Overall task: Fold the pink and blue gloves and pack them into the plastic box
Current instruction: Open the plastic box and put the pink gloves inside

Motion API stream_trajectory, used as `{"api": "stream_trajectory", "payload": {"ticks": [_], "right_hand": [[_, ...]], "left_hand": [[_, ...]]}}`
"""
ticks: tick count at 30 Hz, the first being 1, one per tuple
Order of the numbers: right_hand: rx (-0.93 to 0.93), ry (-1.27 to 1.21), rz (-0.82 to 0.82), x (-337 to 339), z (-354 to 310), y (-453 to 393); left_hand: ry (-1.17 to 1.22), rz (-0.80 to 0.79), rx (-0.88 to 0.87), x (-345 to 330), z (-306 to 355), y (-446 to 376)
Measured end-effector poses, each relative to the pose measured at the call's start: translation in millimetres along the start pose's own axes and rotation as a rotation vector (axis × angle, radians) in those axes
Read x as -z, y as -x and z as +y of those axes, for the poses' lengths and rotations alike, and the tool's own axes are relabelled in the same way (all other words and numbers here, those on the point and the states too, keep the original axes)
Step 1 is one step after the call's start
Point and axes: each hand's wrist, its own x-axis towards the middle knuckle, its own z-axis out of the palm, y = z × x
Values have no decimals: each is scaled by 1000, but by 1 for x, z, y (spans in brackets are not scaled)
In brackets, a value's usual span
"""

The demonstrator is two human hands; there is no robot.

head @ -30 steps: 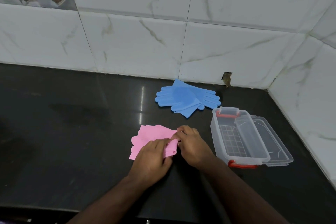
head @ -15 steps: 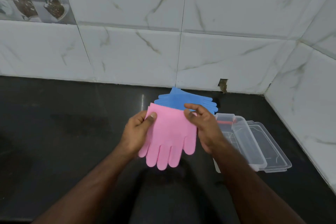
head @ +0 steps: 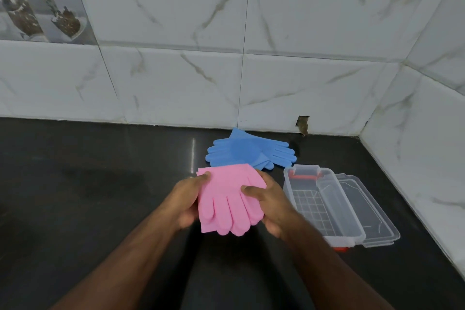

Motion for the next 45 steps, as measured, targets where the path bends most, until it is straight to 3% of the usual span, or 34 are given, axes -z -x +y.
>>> {"api": "stream_trajectory", "payload": {"ticks": [5,11,18,27,36,45], "right_hand": [[26,120,98,3,-3,0],[82,327,109,7,-10,1],[88,371,136,12,-20,6],[150,410,220,63,-58,33],[175,853,340,118,-72,59],[166,1147,374,132,-56,53]], "left_hand": [[-201,-128,46,5,-1,-4],[-362,-231,-37,3,5,1],[-466,-271,-47,0,19,-5],[-534,-473,-66,-58,27,2],[-713,-512,-45,-144,7,-4],[-957,-473,-59,-177,-9,-12]]}}
